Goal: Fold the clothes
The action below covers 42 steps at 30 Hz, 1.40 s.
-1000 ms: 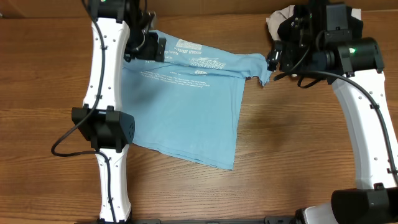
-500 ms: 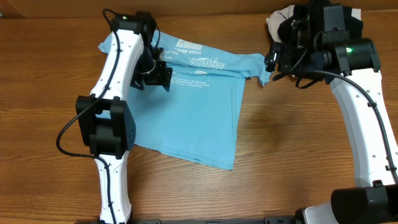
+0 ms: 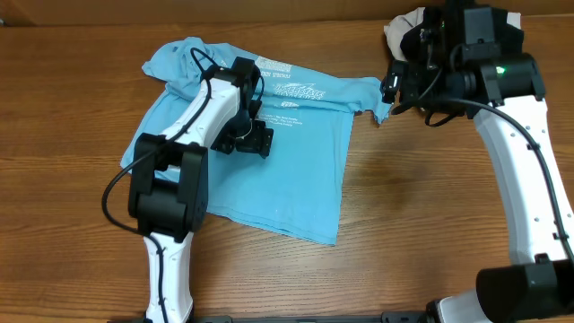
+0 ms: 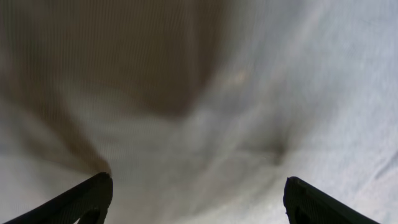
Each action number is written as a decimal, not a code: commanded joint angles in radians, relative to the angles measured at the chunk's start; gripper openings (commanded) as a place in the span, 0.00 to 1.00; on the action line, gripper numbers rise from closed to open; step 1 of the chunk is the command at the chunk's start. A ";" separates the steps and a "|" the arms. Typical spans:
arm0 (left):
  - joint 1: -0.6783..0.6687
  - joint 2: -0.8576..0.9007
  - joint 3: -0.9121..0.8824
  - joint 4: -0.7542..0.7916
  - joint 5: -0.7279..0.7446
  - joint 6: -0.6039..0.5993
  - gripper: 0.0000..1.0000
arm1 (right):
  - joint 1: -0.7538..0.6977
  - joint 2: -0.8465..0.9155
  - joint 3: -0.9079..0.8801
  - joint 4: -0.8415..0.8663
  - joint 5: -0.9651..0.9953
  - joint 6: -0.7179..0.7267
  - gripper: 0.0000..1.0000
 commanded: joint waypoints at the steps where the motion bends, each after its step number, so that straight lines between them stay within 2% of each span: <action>1: 0.007 -0.087 -0.104 0.050 -0.018 -0.034 0.90 | -0.001 0.040 -0.005 0.006 -0.002 -0.007 1.00; 10: 0.079 -0.109 -0.278 0.195 -0.137 -0.046 0.93 | -0.001 0.058 -0.005 0.024 -0.002 -0.007 1.00; 11: 0.094 -0.108 -0.289 0.213 -0.163 -0.046 0.95 | -0.001 0.058 -0.005 0.026 -0.002 -0.006 1.00; 12: 0.120 -0.108 -0.307 0.252 -0.212 -0.045 1.00 | -0.001 0.061 -0.005 0.029 -0.002 -0.006 1.00; 23: 0.310 -0.108 -0.369 0.480 -0.471 -0.026 1.00 | -0.001 0.084 -0.005 0.039 -0.002 -0.007 1.00; 24: 0.351 -0.108 -0.369 0.538 -0.496 -0.026 1.00 | -0.001 0.098 -0.005 0.041 -0.002 -0.007 1.00; 28: 0.416 -0.109 -0.329 0.602 -0.444 -0.030 1.00 | -0.001 0.127 -0.005 0.052 -0.002 -0.007 1.00; 32: 0.438 -0.111 -0.167 0.489 -0.317 -0.025 1.00 | -0.001 0.144 -0.005 0.077 -0.002 -0.006 1.00; 39: 0.401 -0.111 0.224 0.074 -0.056 -0.020 1.00 | -0.001 0.146 -0.005 0.080 -0.005 0.001 1.00; 42: 0.373 -0.111 0.330 -0.074 0.031 0.019 1.00 | -0.001 0.146 -0.005 0.066 -0.005 0.001 1.00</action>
